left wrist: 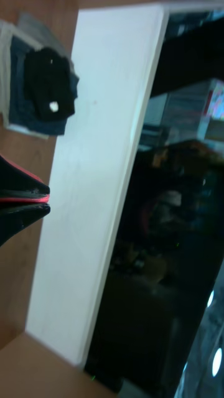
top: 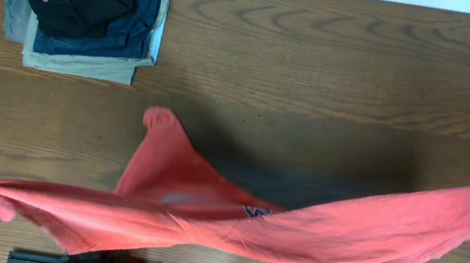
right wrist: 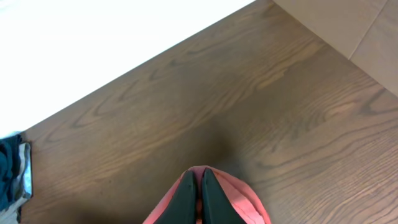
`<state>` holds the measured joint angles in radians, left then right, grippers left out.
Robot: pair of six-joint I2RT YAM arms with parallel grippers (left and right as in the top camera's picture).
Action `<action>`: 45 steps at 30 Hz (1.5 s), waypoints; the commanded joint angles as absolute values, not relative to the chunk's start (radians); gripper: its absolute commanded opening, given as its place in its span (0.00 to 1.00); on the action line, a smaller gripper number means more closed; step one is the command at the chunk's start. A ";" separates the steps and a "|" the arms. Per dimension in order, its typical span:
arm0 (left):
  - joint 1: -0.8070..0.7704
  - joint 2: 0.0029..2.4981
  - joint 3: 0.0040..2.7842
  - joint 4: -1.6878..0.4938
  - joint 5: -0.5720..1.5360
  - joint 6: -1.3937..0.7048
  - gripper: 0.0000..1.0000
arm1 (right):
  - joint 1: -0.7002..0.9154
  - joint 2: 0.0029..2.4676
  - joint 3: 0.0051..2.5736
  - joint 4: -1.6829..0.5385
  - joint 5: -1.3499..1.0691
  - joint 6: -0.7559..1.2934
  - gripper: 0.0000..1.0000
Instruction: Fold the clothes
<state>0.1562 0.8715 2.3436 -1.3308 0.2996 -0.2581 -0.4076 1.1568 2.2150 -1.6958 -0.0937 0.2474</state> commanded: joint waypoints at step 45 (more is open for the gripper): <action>-0.175 2.189 2.212 -1.164 0.378 -0.222 0.80 | -0.288 2.199 2.223 -1.431 -0.295 0.343 0.99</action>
<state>-0.1051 2.2108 2.2436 -1.1362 0.3676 -0.2317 -0.2970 2.2162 2.2150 -1.4048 -0.2119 0.3367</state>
